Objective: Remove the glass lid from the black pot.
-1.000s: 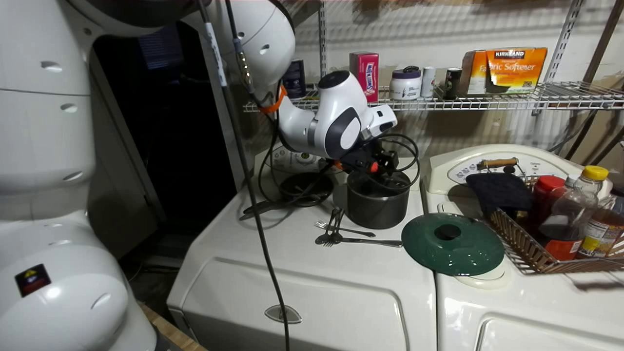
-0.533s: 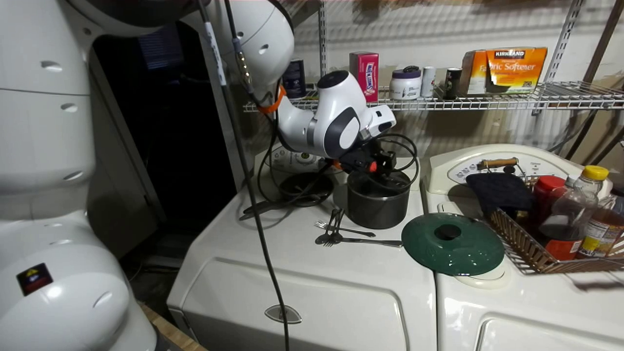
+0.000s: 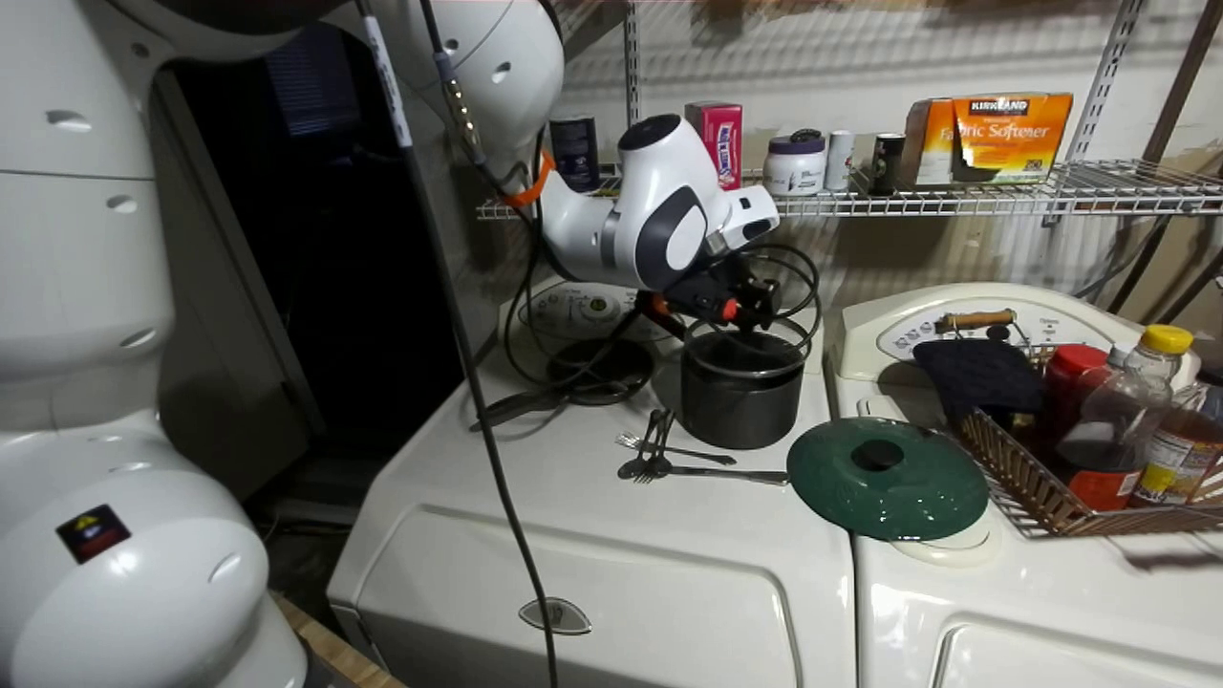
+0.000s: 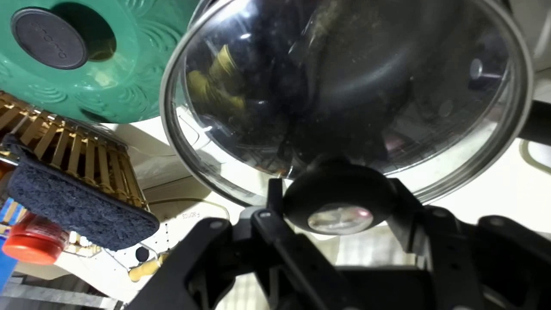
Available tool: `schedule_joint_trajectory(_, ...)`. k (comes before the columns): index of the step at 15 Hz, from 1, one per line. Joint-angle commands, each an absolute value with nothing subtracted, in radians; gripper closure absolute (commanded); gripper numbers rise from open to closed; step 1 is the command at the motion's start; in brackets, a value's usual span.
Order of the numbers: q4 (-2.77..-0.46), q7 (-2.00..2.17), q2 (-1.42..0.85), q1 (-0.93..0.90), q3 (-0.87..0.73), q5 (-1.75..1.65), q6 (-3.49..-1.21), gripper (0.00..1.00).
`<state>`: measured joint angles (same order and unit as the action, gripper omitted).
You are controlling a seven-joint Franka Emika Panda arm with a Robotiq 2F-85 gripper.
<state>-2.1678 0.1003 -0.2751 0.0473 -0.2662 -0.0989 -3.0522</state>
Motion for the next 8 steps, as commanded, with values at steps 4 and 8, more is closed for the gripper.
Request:
schedule_joint_trajectory(4, -2.123, 0.249, -0.208, -0.072, -0.454, -0.189, -2.966, 0.66)
schedule_joint_trajectory(8, -2.075, 0.317, -0.227, -0.089, -0.542, -0.214, -2.941, 0.66)
